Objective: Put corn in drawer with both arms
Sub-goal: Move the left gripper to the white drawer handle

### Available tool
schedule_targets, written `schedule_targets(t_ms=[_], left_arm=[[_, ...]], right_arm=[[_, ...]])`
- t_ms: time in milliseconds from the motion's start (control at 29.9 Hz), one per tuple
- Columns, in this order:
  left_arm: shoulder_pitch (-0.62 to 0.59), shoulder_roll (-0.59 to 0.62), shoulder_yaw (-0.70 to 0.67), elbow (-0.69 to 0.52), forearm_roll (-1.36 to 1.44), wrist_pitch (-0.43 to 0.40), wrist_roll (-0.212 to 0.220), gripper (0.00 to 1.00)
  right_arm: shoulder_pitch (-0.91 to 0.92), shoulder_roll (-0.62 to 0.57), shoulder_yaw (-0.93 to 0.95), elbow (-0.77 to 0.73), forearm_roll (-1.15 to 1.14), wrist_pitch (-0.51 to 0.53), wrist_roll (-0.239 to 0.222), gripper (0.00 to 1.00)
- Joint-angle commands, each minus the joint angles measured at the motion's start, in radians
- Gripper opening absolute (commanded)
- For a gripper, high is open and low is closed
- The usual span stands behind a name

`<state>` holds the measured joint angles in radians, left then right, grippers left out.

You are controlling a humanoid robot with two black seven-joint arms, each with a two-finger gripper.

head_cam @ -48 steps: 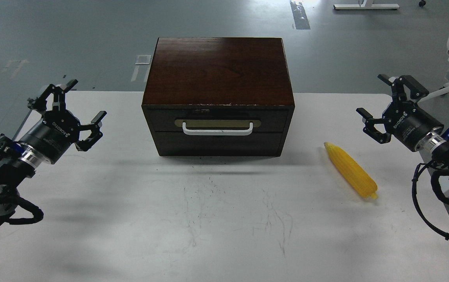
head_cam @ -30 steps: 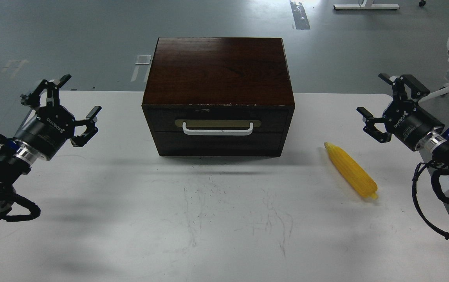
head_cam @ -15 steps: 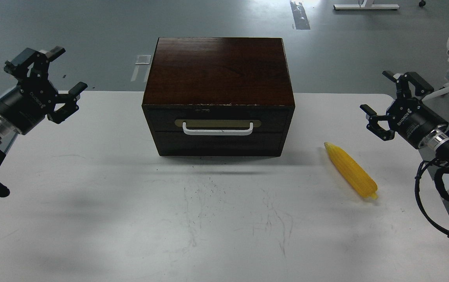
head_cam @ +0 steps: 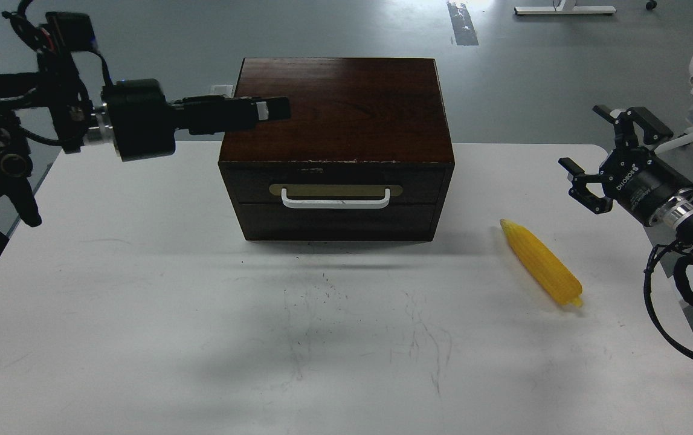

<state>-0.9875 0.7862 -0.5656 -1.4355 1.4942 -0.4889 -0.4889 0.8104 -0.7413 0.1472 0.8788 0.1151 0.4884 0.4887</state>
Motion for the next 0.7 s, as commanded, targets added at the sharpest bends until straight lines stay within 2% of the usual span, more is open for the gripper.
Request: schedule_targets(t_ms=[0,234,468,668], left_arm=[[-0.068,-0.107,0.049,-0.002,0.216,0.0,0.0,0.99],[-0.206,-0.226,0.259,0.032,0.441,0.0,0.0,0.99],[-0.24,-0.314,0.332,0.095,0.587,0.0,0.0,0.99],[-0.241,-0.338,0.383,0.11,0.635,0.0,0.0,0.99]], right_arm=[[0.0,0.0,0.0,-0.009,0.0,0.0,0.0,1.0],[-0.002,-0.017,0.0,-0.012,-0.002,0.0,0.0,1.0],[-0.004,-0.018,0.0,-0.011,0.0,0.0,0.0,1.0],[-0.004,-0.018,0.0,-0.012,-0.002,0.0,0.0,1.0]])
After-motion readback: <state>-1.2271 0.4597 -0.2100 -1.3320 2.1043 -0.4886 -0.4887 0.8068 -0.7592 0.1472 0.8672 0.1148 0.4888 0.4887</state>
